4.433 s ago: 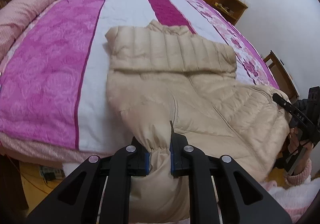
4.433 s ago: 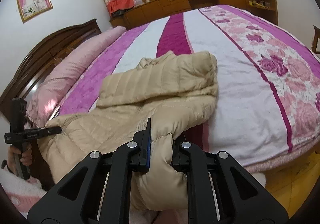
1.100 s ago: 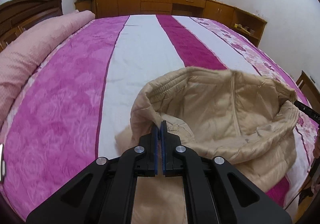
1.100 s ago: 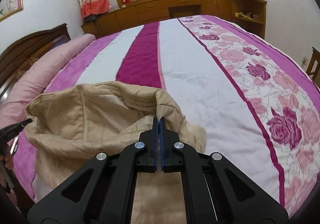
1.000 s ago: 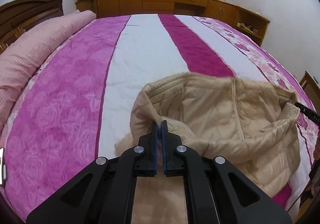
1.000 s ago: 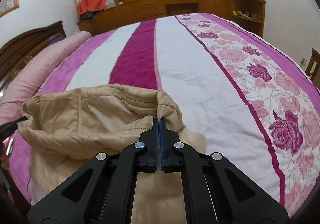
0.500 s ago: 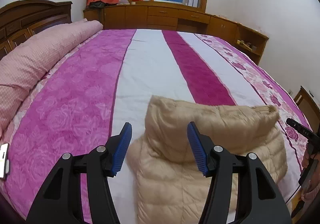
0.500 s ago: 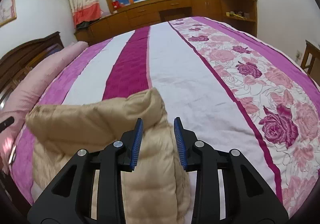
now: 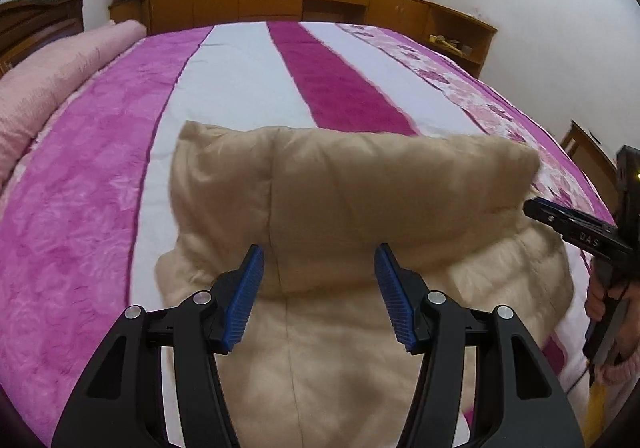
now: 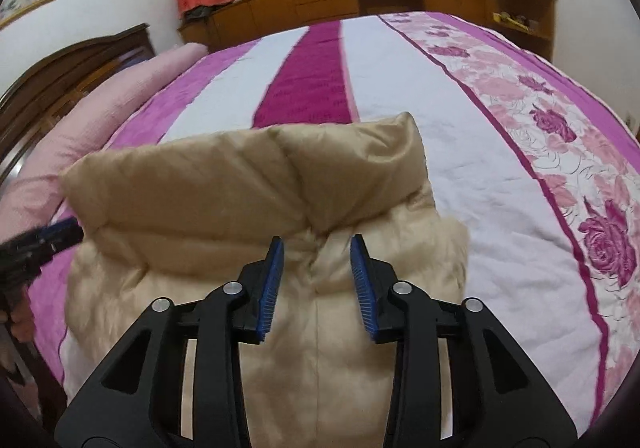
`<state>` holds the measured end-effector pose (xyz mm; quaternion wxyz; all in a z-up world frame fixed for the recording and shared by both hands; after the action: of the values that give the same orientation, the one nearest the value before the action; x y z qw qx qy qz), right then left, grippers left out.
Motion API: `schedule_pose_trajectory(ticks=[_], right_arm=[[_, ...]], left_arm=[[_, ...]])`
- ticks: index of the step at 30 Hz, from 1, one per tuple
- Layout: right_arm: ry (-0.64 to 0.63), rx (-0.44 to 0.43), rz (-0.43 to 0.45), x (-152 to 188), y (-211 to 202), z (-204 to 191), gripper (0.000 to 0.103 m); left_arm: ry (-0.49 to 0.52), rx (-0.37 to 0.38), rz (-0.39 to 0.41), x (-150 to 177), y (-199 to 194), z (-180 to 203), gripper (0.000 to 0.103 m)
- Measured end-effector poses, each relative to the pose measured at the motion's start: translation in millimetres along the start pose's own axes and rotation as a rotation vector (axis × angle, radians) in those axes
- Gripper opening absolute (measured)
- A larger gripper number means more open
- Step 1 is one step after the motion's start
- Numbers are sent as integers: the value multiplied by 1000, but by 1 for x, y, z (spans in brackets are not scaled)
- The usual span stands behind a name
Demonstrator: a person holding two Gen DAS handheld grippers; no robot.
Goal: Fold large clothes
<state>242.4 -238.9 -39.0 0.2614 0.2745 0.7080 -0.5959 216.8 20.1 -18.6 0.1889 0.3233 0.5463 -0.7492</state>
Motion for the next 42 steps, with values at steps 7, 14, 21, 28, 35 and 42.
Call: schedule_pose_trajectory(ticks=[7,14,21,28,35,42], right_arm=[[45,92,-43,-13,51,21,44],[3,154,-82,-10,81,29,48],[-22,187,-83,-9,96,29,53],[40,122,-48,-12,61,34,62],[112,110,-4,8,6,55,78],[245,41,-83,56,-4,80,81]], left_arm=[[-100,-130,-49,-12,56,-58,56],[-147,-148,-76,-5,83,-82,57],[-166,-144,-91,-5,92,-87,58],[-138,-119,-58,-4,58,-82,58],[-178,-130,-29,18,11,-90,63],[-256,-147,-54,64,-7,-110,66]])
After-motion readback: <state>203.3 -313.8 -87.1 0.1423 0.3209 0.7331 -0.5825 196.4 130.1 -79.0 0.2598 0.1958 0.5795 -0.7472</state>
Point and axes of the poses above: each gripper's, at about its wrist camera, not at the fingertips, and y roughly the way its jaws point, z to its right, x to its underside, the point moved 9 cm from there along y, roughly the way its jaws point, and after that the axes turned 7 degrees about x, right-handed, at the moved point
